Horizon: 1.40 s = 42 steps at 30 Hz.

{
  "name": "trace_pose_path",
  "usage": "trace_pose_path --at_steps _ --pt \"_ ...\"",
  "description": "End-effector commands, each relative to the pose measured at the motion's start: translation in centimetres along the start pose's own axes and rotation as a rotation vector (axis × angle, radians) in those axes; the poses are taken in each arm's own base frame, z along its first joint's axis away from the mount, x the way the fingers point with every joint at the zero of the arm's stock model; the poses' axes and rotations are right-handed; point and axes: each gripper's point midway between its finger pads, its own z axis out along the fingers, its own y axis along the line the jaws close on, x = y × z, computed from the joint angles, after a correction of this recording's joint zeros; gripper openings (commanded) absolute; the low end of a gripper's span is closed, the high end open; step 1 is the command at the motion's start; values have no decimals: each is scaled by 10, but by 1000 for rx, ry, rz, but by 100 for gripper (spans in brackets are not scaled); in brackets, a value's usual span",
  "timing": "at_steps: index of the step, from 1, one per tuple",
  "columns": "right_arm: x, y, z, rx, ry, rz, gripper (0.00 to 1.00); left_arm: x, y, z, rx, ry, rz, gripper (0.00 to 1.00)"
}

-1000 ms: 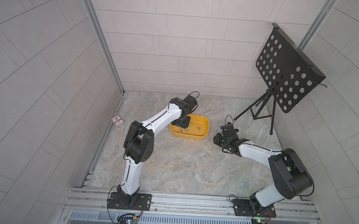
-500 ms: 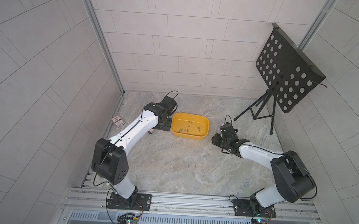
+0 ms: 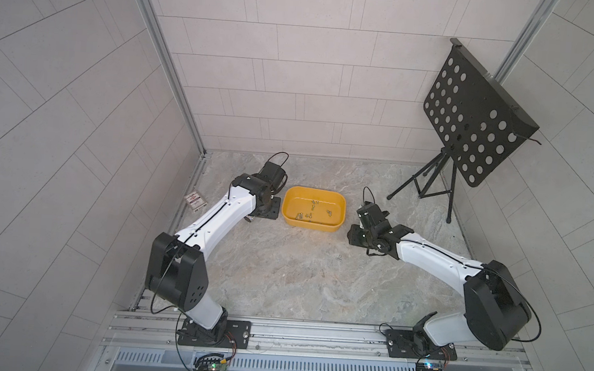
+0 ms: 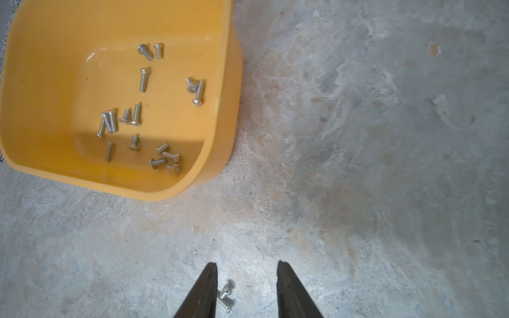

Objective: Put the screws on the desktop into the storage box
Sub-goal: Pick up the screw from the center of the board.

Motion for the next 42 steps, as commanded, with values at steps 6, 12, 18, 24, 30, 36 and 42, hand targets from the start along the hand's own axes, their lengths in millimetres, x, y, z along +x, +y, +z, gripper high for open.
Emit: trace_pose_path --at_steps 6,12,18,24,30,36,42 --pt "46 2 10 134 193 -120 40 3 3 -4 10 -9 -2 49" --pt "55 -3 13 223 200 -62 40 4 4 -4 7 -8 -3 49" --pt "61 -5 19 254 215 -37 39 4 3 -4 9 -7 -2 49" --pt "63 1 26 244 221 -24 38 4 3 -3 10 -5 -2 49" --pt "63 8 32 240 234 -20 37 4 4 -3 11 -3 -4 49" --pt "70 11 40 248 261 -26 34 4 5 -2 12 0 -7 49" --pt "72 10 42 264 267 -18 32 5 5 0 17 7 -10 49"
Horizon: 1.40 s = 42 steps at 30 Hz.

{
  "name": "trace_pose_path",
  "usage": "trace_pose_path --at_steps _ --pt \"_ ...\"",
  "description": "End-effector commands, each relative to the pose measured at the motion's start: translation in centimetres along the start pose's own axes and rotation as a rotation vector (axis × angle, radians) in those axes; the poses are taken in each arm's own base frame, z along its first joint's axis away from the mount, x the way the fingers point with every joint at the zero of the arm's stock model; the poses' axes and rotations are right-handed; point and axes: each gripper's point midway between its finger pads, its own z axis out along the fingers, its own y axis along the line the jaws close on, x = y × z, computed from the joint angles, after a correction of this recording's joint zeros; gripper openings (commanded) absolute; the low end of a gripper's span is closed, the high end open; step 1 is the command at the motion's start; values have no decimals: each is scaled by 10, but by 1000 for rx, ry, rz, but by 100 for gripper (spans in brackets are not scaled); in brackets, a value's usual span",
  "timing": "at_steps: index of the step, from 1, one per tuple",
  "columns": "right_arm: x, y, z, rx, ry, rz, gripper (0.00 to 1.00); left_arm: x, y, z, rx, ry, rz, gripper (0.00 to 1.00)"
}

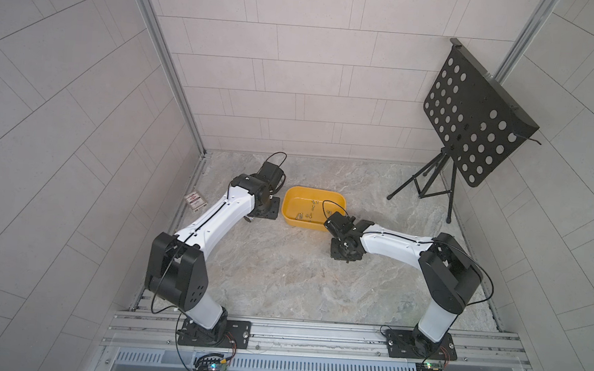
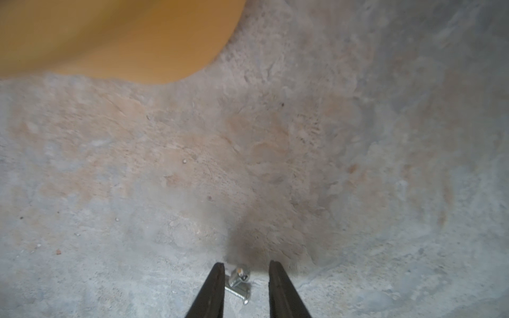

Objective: Put the screws on the desktop into the storage box
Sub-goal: Pick up the screw from the center of the board, then place the screw in the storage box.

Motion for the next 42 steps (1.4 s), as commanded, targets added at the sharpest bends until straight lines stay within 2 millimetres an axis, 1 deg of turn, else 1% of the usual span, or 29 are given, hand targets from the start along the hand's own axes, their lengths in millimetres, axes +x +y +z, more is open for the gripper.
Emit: trace_pose_path --at_steps 1,5,11,18,21,26,32,36,42 --pt "1 -2 -1 29 6 11 31 3 5 -4 -1 -2 2 49" --pt "1 -3 1 41 13 16 30 4 5 -3 2 0 1 49" --pt "1 -1 3 41 22 18 24 4 5 -3 2 0 0 49" --pt "10 2 13 36 61 22 24 4 6 -3 -1 1 -1 49" --pt "10 2 14 35 63 23 23 4 6 -2 -3 4 -1 49" --pt "11 1 15 37 68 22 14 4 6 -2 0 3 -3 49" --pt "10 1 14 34 62 22 8 4 6 -1 -3 6 -1 49" --pt "5 1 7 30 35 20 5 4 7 -1 -3 6 -2 49" --pt "-8 -4 -19 38 -33 8 3 4 7 -1 -5 6 -3 49"
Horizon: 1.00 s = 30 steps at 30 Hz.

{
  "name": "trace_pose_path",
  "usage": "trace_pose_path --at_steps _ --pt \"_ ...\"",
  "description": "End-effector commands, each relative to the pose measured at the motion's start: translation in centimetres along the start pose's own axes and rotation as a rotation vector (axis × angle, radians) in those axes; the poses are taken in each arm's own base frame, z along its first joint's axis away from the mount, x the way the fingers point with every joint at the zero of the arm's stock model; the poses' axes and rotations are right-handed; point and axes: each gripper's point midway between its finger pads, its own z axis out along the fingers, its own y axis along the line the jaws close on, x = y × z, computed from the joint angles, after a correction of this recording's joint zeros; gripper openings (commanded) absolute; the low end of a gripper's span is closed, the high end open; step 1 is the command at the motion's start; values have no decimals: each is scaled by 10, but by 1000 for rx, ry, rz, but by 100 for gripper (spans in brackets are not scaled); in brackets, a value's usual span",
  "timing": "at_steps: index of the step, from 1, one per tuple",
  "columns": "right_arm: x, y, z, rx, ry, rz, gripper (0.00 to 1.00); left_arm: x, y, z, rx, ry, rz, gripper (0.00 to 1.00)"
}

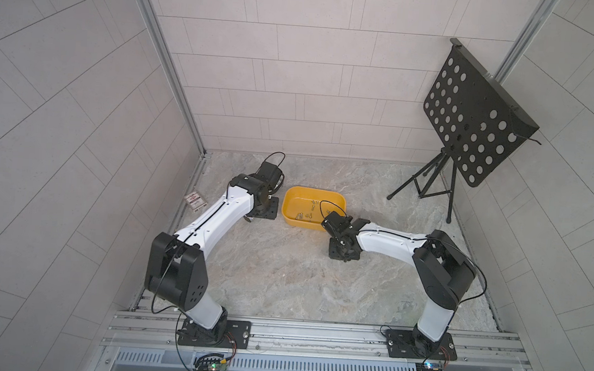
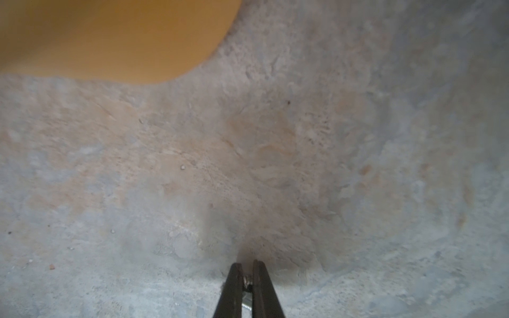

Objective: Put the screws on the desktop into the storage box
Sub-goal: Place the screw in the storage box.

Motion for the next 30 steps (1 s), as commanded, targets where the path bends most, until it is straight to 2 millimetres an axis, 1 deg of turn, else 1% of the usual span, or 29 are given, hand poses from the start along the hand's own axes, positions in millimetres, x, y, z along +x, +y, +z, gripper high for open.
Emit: trace_pose_path --at_steps 1,8,11,14,18,21,24,27,30 --pt "-8 -7 -26 17 -57 -14 3 4 4 -2 -4 1 7 49" --pt "-22 -10 -66 -9 -131 -32 2 3 4 -2 -6 0 6 49" --pt "-32 -4 -85 -37 -169 -45 2 3 4 -2 -7 2 5 49" --pt "-51 7 -101 -61 -214 -66 2 3 5 -2 -6 2 3 49" --pt "-87 24 -111 -67 -255 -99 2 3 5 -3 -6 -4 1 49" --pt "-113 36 -102 -61 -239 -112 2 3 6 -3 -7 -3 -1 49" --pt "-133 47 -82 -59 -197 -121 2 3 7 -3 -6 -3 -2 49" --pt "-145 56 -59 -59 -157 -127 2 2 7 -3 -4 -5 -6 49" --pt "-154 64 -42 -61 -133 -135 2 2 7 -3 -1 -4 -7 49"
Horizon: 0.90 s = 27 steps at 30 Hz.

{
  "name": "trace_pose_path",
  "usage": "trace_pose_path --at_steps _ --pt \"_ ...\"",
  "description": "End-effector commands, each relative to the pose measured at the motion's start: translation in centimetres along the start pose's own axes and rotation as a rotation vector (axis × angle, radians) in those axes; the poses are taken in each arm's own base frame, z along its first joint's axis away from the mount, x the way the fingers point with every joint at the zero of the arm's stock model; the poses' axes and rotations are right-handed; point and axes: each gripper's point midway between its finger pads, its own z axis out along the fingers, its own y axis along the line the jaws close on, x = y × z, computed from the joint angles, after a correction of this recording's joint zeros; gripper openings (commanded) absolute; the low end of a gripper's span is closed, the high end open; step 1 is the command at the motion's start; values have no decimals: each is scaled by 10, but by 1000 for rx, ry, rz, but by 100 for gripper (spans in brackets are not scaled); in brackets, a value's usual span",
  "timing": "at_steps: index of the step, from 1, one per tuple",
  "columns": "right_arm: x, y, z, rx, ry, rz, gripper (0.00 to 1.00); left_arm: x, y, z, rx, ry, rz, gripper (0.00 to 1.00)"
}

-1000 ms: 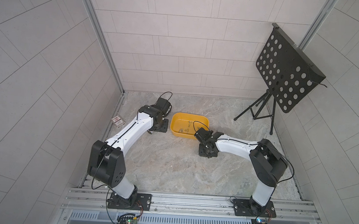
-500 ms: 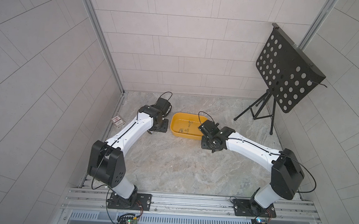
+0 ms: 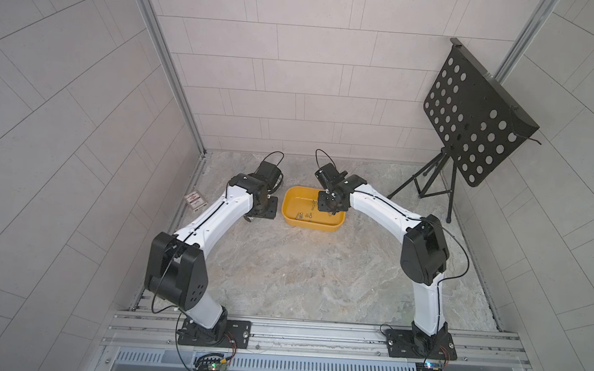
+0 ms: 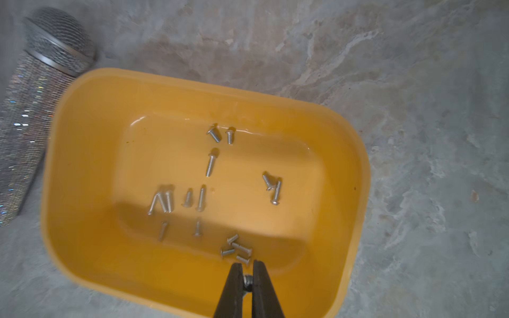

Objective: Put the screws on the desktop into the storage box
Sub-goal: Place the screw in the storage box, then pick up the screw from the center of the board.

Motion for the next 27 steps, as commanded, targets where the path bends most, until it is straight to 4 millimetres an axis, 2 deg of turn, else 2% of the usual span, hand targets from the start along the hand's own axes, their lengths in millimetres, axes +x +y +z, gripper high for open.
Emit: trace_pose_path --at_steps 1,8,10,14,19,22,25,27 --pt "7 2 13 9 71 -49 3 2 4 -4 1 -6 1 49" --pt "3 7 31 12 91 -69 8 3 4 -2 5 2 -3 49" --pt "3 8 33 14 95 -74 14 3 4 -2 7 2 -4 49" --pt "2 8 31 10 94 -82 30 3 3 -2 10 4 -4 49" --pt "-7 10 11 -27 20 -81 34 3 3 -1 9 8 -1 49" --pt "-18 5 -12 -36 -63 -75 35 4 3 -1 8 9 -1 49" --pt "-21 -10 -37 -40 -170 -44 35 4 3 0 10 10 1 49" --pt "-17 -27 -52 -45 -233 -3 35 4 3 0 10 12 0 49"
